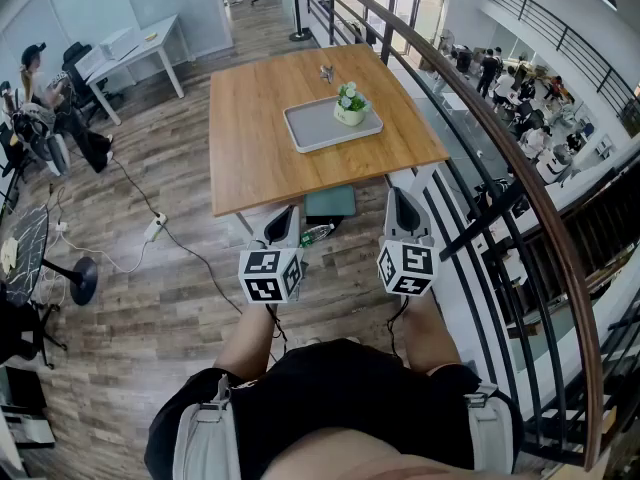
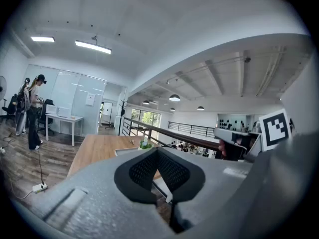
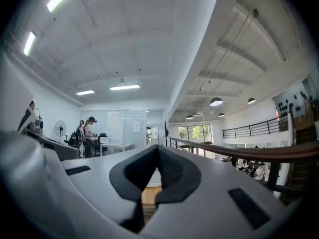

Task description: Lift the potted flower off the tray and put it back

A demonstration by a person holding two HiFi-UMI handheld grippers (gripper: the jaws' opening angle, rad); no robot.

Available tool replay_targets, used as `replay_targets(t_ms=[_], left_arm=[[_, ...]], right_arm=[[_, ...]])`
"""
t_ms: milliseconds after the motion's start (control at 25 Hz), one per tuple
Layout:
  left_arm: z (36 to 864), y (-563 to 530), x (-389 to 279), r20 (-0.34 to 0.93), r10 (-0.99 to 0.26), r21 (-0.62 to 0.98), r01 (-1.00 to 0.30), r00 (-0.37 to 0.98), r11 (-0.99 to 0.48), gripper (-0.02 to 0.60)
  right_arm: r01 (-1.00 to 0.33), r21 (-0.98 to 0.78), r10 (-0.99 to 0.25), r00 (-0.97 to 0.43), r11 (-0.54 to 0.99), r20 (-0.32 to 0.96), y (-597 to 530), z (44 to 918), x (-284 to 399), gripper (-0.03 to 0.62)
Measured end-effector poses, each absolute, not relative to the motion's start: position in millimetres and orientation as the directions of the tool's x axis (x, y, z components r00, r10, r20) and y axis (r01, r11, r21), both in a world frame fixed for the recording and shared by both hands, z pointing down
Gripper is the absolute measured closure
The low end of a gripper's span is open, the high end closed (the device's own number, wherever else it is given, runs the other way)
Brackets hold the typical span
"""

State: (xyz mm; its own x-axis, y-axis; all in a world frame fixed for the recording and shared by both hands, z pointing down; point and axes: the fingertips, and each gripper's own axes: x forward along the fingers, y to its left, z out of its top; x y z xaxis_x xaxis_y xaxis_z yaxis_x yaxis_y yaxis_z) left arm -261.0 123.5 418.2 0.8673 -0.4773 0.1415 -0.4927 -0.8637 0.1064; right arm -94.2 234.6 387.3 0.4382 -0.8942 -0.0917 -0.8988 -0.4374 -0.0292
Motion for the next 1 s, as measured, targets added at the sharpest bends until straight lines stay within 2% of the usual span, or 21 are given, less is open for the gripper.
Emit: replay_targets(t_ms=[1000], left_arm=[[418, 113, -277, 0.130, -0.441, 0.119, -0.456, 0.888, -0.882, 0.569]], right_arm=[[-0.893, -0.045, -0.888, 0.451, -0.448, -0.089, 229, 389, -122, 0.597]])
